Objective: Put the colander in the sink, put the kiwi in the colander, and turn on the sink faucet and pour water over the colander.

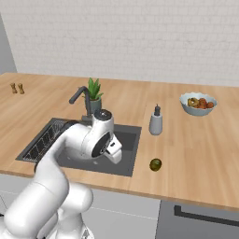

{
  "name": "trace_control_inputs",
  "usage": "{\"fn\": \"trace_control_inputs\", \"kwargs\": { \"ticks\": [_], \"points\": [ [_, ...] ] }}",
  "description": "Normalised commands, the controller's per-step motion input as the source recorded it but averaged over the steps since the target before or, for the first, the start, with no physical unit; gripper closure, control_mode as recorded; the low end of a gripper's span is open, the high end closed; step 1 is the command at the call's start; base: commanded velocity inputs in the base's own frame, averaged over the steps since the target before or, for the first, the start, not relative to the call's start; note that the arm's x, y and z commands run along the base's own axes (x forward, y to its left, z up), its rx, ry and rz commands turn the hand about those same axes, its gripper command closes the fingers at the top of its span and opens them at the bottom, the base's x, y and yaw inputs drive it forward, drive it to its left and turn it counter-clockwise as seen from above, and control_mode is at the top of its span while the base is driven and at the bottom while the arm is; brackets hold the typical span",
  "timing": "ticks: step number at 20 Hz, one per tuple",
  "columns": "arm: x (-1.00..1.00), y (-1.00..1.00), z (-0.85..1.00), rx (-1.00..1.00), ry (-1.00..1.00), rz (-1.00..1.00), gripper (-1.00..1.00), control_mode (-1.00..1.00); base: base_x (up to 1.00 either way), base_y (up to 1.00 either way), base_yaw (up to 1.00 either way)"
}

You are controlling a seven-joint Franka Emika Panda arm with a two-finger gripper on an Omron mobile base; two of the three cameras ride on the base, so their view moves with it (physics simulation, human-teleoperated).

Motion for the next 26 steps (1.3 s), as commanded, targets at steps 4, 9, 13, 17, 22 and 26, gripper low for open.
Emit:
{"fn": "trace_control_inputs", "kwargs": {
  "ticks": [4, 9, 13, 17, 22, 26],
  "points": [
    [0.47, 0.00, -0.24, 0.06, -0.09, 0.10, 1.00, -1.00, 0.00, 0.00, 0.00],
    [0.19, 0.02, -0.24, 0.01, -0.09, 0.03, 1.00, -1.00, 0.00, 0.00, 0.00],
    [0.04, 0.31, -0.31, 0.00, -0.07, 0.00, 1.00, -1.00, 0.00, 0.00, 0.00],
    [0.16, 0.68, -0.36, -0.04, -0.01, 0.00, 1.00, -1.00, 0.00, 0.00, 0.00],
    [0.44, 0.25, -0.18, -0.02, 0.02, 0.04, 1.00, -1.00, 0.00, 0.00, 0.00],
    [0.53, -0.07, 0.00, 0.02, 0.11, 0.05, 1.00, -1.00, 0.00, 0.00, 0.00]
  ]
}}
